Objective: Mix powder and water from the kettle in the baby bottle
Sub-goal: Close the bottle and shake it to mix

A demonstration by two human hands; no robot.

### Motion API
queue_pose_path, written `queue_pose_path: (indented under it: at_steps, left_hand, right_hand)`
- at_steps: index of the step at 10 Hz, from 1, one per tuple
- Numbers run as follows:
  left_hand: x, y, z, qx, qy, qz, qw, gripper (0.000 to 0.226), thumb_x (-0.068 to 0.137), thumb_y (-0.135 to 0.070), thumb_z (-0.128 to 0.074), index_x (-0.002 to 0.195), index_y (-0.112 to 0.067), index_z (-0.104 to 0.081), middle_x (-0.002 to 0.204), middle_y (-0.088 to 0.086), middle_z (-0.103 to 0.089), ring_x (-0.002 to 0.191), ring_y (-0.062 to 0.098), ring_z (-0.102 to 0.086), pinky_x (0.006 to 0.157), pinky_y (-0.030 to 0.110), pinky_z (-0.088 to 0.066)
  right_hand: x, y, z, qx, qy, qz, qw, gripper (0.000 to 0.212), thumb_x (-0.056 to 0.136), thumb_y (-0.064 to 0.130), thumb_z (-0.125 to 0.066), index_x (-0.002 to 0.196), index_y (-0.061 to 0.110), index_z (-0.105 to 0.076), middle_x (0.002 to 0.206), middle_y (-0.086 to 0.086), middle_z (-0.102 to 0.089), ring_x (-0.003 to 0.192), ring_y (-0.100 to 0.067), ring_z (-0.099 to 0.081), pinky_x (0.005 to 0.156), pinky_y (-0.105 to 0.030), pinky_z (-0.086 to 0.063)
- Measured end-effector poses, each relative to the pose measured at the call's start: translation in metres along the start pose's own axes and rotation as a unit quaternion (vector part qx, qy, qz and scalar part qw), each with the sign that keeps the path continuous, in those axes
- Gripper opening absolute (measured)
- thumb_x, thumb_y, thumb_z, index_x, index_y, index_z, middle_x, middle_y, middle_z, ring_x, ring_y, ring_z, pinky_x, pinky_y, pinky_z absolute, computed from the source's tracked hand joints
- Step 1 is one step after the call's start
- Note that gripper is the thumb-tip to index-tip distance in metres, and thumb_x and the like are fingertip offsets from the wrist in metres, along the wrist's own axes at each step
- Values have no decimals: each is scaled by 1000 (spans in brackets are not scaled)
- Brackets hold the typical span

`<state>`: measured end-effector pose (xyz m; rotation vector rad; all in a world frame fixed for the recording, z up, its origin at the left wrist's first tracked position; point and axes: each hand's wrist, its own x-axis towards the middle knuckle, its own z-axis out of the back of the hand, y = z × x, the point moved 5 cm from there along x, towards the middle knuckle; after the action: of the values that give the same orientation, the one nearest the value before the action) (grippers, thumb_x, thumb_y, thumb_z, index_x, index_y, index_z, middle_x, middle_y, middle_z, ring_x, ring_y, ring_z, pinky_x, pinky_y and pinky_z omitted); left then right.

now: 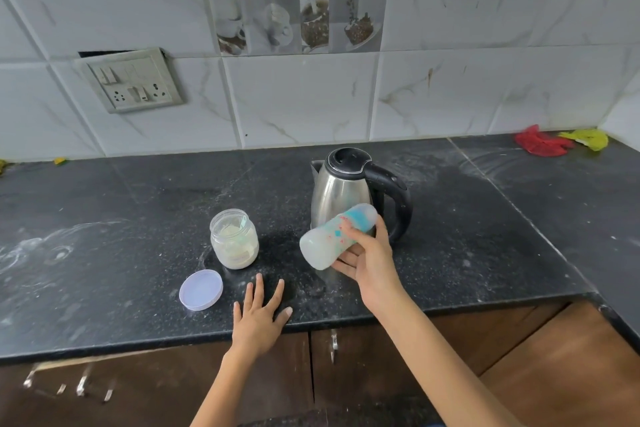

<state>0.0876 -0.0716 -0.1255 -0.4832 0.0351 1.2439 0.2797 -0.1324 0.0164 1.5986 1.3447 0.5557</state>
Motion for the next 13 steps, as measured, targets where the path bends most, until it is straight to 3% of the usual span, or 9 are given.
queue_pose_path:
  at_steps: [1, 3, 6, 7, 8, 9, 10, 11, 13]
  left_hand:
    - [0, 1, 1, -1, -4, 1, 1000, 63, 99, -50, -31, 150, -33, 0, 159, 3, 22, 146, 23, 19, 118, 50, 3]
    - [0, 0, 0, -4, -4, 1, 1000, 59, 98, -53, -29, 150, -37, -4, 158, 2, 23, 146, 23, 20, 118, 49, 4]
    - [-2, -2, 3, -6, -1, 3, 1000, 59, 99, -52, -29, 150, -37, -3, 158, 3, 23, 146, 24, 21, 118, 49, 5]
    - [-1, -1, 4, -7, 1, 2, 1000, 59, 99, -52, -29, 150, -38, -2, 158, 2, 23, 146, 23, 21, 118, 48, 5]
    - [-2, -2, 3, -6, 1, 1, 1000, 59, 99, -52, -29, 149, -40, 0, 158, 2, 23, 146, 23, 21, 118, 48, 5]
    - [-2, 0, 3, -3, -1, 2, 1000, 59, 98, -53, -28, 149, -42, 1, 158, 2, 23, 146, 24, 21, 117, 48, 5]
    - [-1, 0, 2, -1, -3, 2, 1000, 59, 98, -53, -28, 148, -42, 1, 158, 1, 23, 146, 24, 20, 117, 49, 4]
    - [-1, 0, 2, -3, -4, 1, 1000, 59, 98, -53, -29, 148, -43, 1, 158, 1, 23, 146, 24, 20, 117, 49, 4]
    - [-1, 0, 2, -3, -2, 1, 1000, 59, 98, -53, -28, 148, -42, 1, 158, 2, 24, 146, 24, 21, 117, 48, 5]
  right_hand:
    - [-9, -11, -12, -77, 86, -28, 993, 71, 76, 11, -79, 130, 45, -49, 116, -4, -69, 93, -26, -75, 65, -41, -62]
    - [-9, -2, -15, 95, 160, -45, 982, 62, 81, 11, -67, 137, 31, -50, 114, -8, -73, 105, -29, -69, 79, -45, -58]
    - [-11, 7, -20, 169, 225, -37, 959, 66, 70, 13, -77, 132, 28, -59, 119, -11, -70, 114, -32, -66, 94, -50, -44]
    - [-14, 9, -26, 208, 229, -46, 950, 71, 59, 14, -92, 125, 22, -67, 120, -17, -69, 111, -35, -67, 95, -53, -44]
    - [-16, 8, -27, 230, 202, -70, 949, 88, 50, 15, -97, 131, 14, -61, 122, -21, -66, 108, -36, -68, 91, -53, -52]
    - [-20, 9, -30, 269, 162, -101, 944, 79, 40, 18, -100, 113, 2, -72, 109, -21, -73, 91, -33, -74, 63, -40, -64]
    - [-20, 8, -28, 293, 121, -122, 941, 68, 49, 18, -96, 111, 3, -73, 105, -18, -74, 91, -32, -74, 65, -37, -63]
    - [-20, 7, -21, 292, 74, -132, 944, 53, 72, 21, -74, 123, 9, -65, 109, -17, -73, 108, -32, -67, 74, -35, -57]
    - [-22, 7, -19, 227, 58, -99, 967, 48, 74, 26, -71, 119, 12, -61, 101, -14, -75, 91, -28, -74, 61, -36, -63]
